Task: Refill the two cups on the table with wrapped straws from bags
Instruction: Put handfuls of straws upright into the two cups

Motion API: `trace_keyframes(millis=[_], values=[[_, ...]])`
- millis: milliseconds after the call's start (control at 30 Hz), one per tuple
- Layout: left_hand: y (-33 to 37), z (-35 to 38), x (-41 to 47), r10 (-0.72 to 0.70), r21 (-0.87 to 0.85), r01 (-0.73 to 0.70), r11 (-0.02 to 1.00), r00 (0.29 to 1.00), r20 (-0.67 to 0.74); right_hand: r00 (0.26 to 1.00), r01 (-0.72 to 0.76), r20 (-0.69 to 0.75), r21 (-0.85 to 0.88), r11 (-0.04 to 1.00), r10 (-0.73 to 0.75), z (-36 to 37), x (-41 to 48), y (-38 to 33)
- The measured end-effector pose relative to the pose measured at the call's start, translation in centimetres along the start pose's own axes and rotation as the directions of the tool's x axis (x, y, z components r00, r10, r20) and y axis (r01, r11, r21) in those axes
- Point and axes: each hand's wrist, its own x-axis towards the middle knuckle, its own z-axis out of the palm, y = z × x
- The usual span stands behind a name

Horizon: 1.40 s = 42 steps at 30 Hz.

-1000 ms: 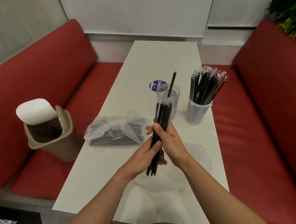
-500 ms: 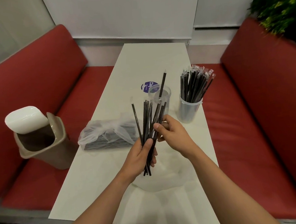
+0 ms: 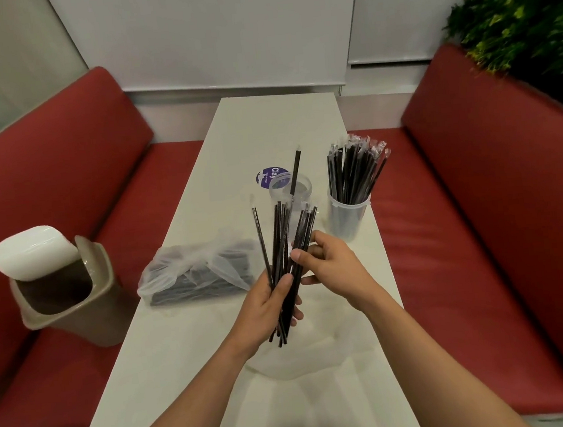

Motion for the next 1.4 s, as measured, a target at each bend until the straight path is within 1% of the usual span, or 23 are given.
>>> trace_keyframes(millis=[100, 233, 300, 367, 433, 467, 500, 567, 633, 667, 700, 733, 833, 867, 967, 1100, 1167, 1200, 1300, 1400], values=[[0.2, 0.4, 0.3, 0.000, 0.002, 0.000, 1.000, 1.000, -0.004, 1.000, -0.018, 0.000, 0.015, 1.000, 0.018, -0.5, 0.0, 0.0], [-0.2, 1.1, 0.8, -0.042, 0.010, 0.042, 0.999, 0.999, -0.003, 0.998, -0.042, -0.038, -0.004, 0.999, 0.042, -1.5, 0.2, 0.4], [-0.6, 1.3, 1.5, -0.047, 0.034, 0.049, 0.998, 0.997, -0.055, 0.997, -0.045, -0.063, -0.053, 0.998, 0.041, -2.5, 0.2, 0.6], [-1.1, 1.1, 2.6, -0.027, 0.067, 0.038, 0.997, 0.988, -0.155, 0.994, -0.031, -0.109, -0.077, 0.997, 0.023, -4.2, 0.8, 0.4], [-1.0, 0.7, 3.6, -0.004, 0.079, 0.022, 0.997, 0.974, -0.227, 0.975, 0.040, -0.215, -0.071, 0.997, -0.054, -6.6, 1.8, -0.8], [-0.7, 0.4, 4.1, -0.001, 0.087, 0.022, 0.996, 0.972, -0.236, 0.943, 0.107, -0.305, -0.102, 0.989, -0.133, -8.0, 2.4, -1.7], [-0.4, 0.2, 4.5, 0.006, 0.108, 0.020, 0.994, 0.973, -0.231, 0.890, 0.177, -0.398, -0.151, 0.973, -0.224, -9.4, 2.9, -2.8], [0.2, 0.0, 5.3, 0.025, 0.145, 0.003, 0.989, 0.982, -0.187, 0.736, 0.278, -0.574, -0.227, 0.934, -0.358, -11.6, 3.5, -4.9], [0.7, 0.2, 6.0, 0.027, 0.136, -0.011, 0.991, 0.993, -0.115, 0.590, 0.316, -0.696, -0.268, 0.910, -0.410, -13.0, 4.2, -6.1], [1.0, 0.3, 6.3, 0.027, 0.135, -0.017, 0.991, 0.997, -0.074, 0.554, 0.315, -0.726, -0.270, 0.910, -0.407, -13.3, 4.6, -6.2], [1.3, 0.5, 6.5, 0.029, 0.139, -0.024, 0.990, 0.999, -0.040, 0.546, 0.297, -0.741, -0.264, 0.918, -0.390, -13.5, 5.2, -5.8], [1.4, 0.7, 6.7, 0.033, 0.147, -0.031, 0.989, 0.999, -0.015, 0.561, 0.269, -0.740, -0.262, 0.927, -0.372, -13.5, 5.9, -5.3], [1.8, 1.4, 7.0, 0.059, 0.144, -0.060, 0.988, 0.998, 0.007, 0.656, 0.145, -0.678, -0.318, 0.937, -0.332, -13.2, 8.2, -2.3], [1.9, 1.6, 7.1, 0.066, 0.136, -0.066, 0.989, 0.998, 0.003, 0.688, 0.113, -0.647, -0.352, 0.929, -0.329, -13.0, 9.1, -1.3], [2.0, 1.9, 7.5, 0.060, 0.088, -0.056, 0.995, 0.997, -0.041, 0.753, 0.014, -0.573, -0.478, 0.878, -0.324, -12.2, 11.1, 1.0], [1.8, 1.6, 7.7, 0.043, 0.107, -0.038, 0.994, 0.998, -0.045, 0.834, -0.128, -0.515, -0.529, 0.839, -0.197, -11.3, 12.3, 2.1], [1.6, 1.5, 7.6, 0.026, 0.089, -0.021, 0.996, 0.998, -0.049, 0.857, -0.164, -0.491, -0.545, 0.822, -0.154, -11.0, 12.7, 2.4], [1.5, 1.5, 7.6, 0.013, 0.069, -0.009, 0.998, 0.998, -0.055, 0.863, -0.175, -0.489, -0.529, 0.830, -0.130, -11.0, 12.8, 2.4], [1.2, 1.5, 7.5, -0.014, 0.047, 0.018, 0.999, 0.997, -0.081, 0.860, -0.191, -0.505, -0.450, 0.872, -0.073, -11.0, 12.5, 1.9], [1.2, 1.5, 7.3, -0.023, 0.034, 0.026, 0.999, 0.995, -0.094, 0.851, -0.169, -0.523, -0.374, 0.912, -0.057, -11.1, 11.7, 1.5]])
